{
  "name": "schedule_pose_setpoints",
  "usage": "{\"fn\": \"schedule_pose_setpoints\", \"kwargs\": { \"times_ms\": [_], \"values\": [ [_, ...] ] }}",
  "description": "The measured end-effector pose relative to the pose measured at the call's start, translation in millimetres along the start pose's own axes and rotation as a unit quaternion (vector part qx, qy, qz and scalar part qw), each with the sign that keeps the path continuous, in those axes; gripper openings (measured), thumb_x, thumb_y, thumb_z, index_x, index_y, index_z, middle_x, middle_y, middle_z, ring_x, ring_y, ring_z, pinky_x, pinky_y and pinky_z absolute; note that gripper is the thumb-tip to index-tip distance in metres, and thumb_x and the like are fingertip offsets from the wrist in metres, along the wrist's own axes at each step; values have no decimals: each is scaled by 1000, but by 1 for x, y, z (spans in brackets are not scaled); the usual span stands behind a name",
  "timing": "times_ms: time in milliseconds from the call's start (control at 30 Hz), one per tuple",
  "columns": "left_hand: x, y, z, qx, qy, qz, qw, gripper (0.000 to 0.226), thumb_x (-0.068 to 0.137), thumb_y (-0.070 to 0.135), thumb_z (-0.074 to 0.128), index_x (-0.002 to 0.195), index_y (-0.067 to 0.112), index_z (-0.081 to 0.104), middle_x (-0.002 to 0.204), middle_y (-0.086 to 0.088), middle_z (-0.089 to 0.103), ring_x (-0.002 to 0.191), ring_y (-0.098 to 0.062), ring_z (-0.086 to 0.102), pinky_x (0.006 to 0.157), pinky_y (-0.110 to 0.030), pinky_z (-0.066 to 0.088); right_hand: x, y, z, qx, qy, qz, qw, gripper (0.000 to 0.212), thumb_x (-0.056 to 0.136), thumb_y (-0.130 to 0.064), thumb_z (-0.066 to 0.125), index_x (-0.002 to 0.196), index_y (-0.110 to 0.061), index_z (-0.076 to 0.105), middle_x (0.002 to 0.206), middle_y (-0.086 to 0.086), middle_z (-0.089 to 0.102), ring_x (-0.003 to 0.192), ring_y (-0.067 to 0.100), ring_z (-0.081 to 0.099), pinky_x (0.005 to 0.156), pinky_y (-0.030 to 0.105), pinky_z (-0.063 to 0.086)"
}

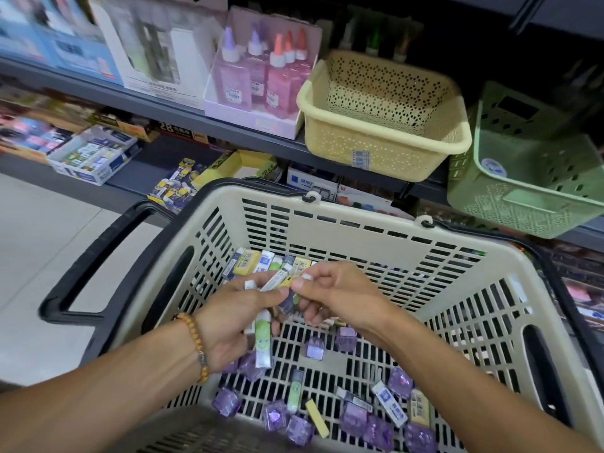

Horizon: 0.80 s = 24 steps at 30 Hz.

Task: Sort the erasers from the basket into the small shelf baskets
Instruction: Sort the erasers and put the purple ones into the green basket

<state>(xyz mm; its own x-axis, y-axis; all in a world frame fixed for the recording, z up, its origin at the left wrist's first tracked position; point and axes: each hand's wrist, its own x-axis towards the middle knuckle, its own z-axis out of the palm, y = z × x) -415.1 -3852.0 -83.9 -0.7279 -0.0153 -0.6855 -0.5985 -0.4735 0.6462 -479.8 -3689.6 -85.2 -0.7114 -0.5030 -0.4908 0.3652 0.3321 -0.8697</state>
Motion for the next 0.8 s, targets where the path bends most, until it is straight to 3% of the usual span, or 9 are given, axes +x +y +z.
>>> {"fn": "schedule_pose_setpoints", "kwargs": {
  "times_ms": [100, 200, 400, 500, 567, 700, 800],
  "values": [
    [-9, 0, -13, -20, 44, -19, 999, 30, 88, 1, 61, 117, 7, 60, 96, -21, 65, 56, -19, 57, 36, -22, 45, 16, -6, -3, 8, 51, 1, 999, 21, 83, -25, 76, 84, -5, 68, 61, 5, 66, 48, 13, 58, 48, 22, 50],
    [-19, 1, -29, -19, 80, -33, 996, 26, 88, 2, 62, 114, 7, 60, 103, -26, 65, 54, -17, 55, 34, -20, 43, 43, -15, 6, 22, 72, 16, 997, 22, 84, -22, 76, 85, -1, 68, 62, 8, 69, 48, 12, 61, 47, 21, 50],
    [-23, 3, -33, -27, 115, -23, 993, 14, 91, 3, 59, 105, 3, 61, 67, -12, 60, 41, -11, 49, 33, -16, 39, 88, -25, 54, -2, 19, 29, 999, 16, 92, -3, 64, 106, 2, 65, 80, 12, 73, 63, 15, 72, 58, 21, 57],
    [-22, 9, -32, -62, 120, -2, 991, 10, 92, 4, 57, 102, 4, 61, 66, -9, 55, 37, -10, 48, 32, -16, 39, 79, -25, 52, -32, 50, -14, 998, 14, 98, -7, 54, 96, -12, 67, 82, 9, 71, 59, 11, 69, 55, 19, 53],
    [-18, 13, -28, -86, 113, 7, 990, 11, 93, 6, 56, 103, 5, 61, 68, -8, 53, 38, -10, 47, 32, -17, 39, 62, -21, 43, -26, 54, -12, 998, 17, 99, -10, 52, 92, -11, 67, 79, 9, 70, 56, 12, 65, 51, 20, 51],
    [1, 21, -20, -134, 105, -3, 985, 13, 96, 15, 55, 103, 6, 60, 73, -5, 53, 40, -8, 45, 35, -15, 40, 21, -5, 33, -15, -26, 62, 998, 27, 100, -27, 54, 98, -4, 68, 82, 9, 75, 64, 17, 70, 55, 23, 54],
    [11, 23, -15, -164, 113, 19, 980, 12, 97, 16, 53, 90, 7, 56, 66, -4, 49, 36, -7, 43, 33, -14, 38, 5, 1, 36, 77, -116, 103, 985, 35, 96, -36, 57, 108, -4, 64, 92, 14, 75, 79, 23, 73, 60, 27, 57]
  ]
}}
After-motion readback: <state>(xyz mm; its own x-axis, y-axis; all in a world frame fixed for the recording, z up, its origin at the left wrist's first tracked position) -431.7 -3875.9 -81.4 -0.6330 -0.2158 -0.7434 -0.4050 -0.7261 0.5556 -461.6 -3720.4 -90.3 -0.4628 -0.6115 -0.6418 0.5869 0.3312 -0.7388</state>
